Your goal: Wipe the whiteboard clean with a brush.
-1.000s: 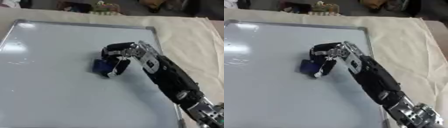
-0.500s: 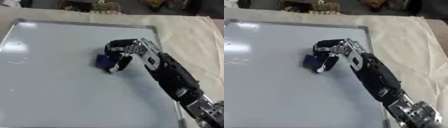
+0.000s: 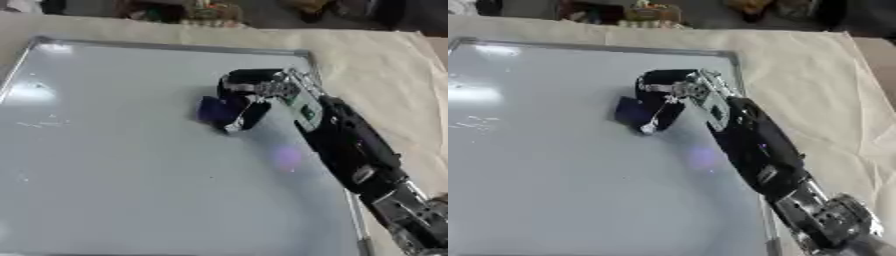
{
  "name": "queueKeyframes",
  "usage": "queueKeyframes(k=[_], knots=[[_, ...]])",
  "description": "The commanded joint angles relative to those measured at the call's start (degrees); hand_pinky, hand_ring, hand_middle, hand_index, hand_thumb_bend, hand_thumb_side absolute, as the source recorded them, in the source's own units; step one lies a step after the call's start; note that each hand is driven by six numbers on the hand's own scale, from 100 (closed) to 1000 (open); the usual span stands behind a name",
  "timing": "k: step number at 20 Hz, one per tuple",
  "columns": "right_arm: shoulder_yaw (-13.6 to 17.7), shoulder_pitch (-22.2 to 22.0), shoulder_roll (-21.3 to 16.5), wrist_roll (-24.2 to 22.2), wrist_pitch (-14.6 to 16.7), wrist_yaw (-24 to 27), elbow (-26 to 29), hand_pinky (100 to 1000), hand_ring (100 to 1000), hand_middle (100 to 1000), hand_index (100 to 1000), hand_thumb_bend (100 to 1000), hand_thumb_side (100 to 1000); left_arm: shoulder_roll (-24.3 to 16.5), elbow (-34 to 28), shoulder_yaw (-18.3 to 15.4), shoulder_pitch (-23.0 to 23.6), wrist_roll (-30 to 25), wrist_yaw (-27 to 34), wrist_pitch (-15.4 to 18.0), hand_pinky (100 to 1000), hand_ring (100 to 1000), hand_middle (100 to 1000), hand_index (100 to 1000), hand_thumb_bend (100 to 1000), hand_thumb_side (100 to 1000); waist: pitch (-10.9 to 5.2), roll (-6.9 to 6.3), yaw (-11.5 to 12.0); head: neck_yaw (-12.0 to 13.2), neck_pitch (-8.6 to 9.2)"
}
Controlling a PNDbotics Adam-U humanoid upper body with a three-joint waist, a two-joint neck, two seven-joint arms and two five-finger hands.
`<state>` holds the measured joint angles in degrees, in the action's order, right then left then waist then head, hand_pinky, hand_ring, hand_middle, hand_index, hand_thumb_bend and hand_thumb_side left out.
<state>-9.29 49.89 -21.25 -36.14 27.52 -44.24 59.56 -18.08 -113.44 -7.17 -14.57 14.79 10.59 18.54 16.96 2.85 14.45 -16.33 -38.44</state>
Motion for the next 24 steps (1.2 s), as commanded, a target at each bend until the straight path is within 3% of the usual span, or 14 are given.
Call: queueKeyframes(k=[1, 18, 24], knots=[[0.7, -0.6, -2.6, 1.6, -0.5, -7.7, -4.5, 344, 334, 100, 202, 100, 251, -0.7, -1.2, -0.2, -0.3, 0.0, -0.3, 0.1, 327, 389, 453, 486, 100, 856, -0.37, -0.46, -0.2, -0.2, 0.78], [3.5, 0.4, -3.5, 9.7, -2.5, -13.8, -9.6, 341, 335, 100, 201, 100, 246, -0.8, -1.2, -0.1, -0.5, 0.0, -0.2, 0.4, 329, 389, 453, 487, 100, 853, -0.31, -0.77, -0.1, -0.1, 1.1], [2.1, 0.3, -3.5, 6.7, 1.7, -13.7, -9.4, 356, 367, 123, 193, 100, 256, -0.7, -1.2, -0.1, -0.5, -0.1, -0.1, 0.5, 329, 388, 453, 486, 100, 853, -0.24, -0.81, 0.1, -0.1, 1.1]])
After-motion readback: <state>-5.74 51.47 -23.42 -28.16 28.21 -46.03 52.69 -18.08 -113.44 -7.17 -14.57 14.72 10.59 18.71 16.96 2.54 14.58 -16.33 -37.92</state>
